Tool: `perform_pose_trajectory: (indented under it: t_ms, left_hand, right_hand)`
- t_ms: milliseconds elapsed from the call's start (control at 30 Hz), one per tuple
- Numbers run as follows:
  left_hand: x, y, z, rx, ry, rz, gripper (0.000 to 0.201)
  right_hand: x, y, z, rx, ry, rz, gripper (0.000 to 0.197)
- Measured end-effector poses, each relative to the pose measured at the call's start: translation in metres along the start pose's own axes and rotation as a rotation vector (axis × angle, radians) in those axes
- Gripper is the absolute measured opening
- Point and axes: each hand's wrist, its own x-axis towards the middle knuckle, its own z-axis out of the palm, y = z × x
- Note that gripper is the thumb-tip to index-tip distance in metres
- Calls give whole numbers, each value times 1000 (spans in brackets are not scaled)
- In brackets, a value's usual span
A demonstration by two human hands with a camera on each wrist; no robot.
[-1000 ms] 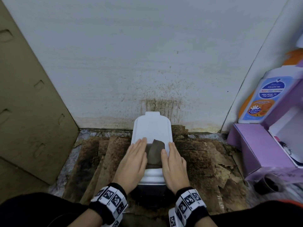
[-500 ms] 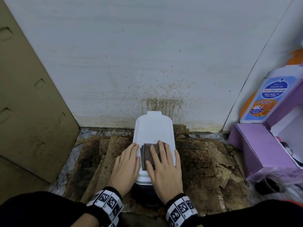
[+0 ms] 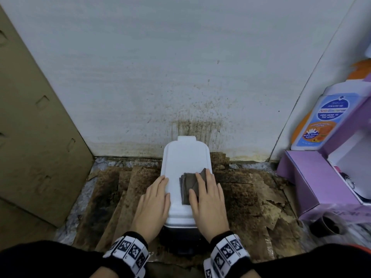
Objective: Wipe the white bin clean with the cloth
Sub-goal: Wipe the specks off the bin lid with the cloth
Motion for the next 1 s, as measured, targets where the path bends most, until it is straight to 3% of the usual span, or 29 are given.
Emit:
perform_pose_trajectory:
  t_ms: [200, 300, 400, 500, 600, 700, 833, 1000]
  left_hand:
    - [1, 4, 0, -15, -4, -14, 51]
    - [3, 2, 1, -56, 13, -6, 50]
    - [4, 0, 6, -77, 53, 4, 53]
    - [5, -2, 8, -78, 83, 38, 67]
    - [6, -1, 8, -77, 66, 78, 64]
    - [8, -2, 5, -118, 42, 92, 56]
    - [8, -2, -1, -144, 23, 108, 50]
    - [10, -4, -1, -144, 26, 144, 51]
  right_hand:
    - [6, 1, -16, 33, -56, -24, 59]
    - [3, -18, -10, -61, 31, 55, 79]
    - [5, -26, 2, -89, 0, 123, 92]
    - [6, -18, 10, -113, -8, 93, 86]
    - [9, -9, 3, -125, -24, 26, 75]
    - [17, 5, -9, 27, -120, -51, 74]
    - [38, 20, -23, 329, -250, -16, 81]
    - [81, 37, -26, 393, -389, -32, 91]
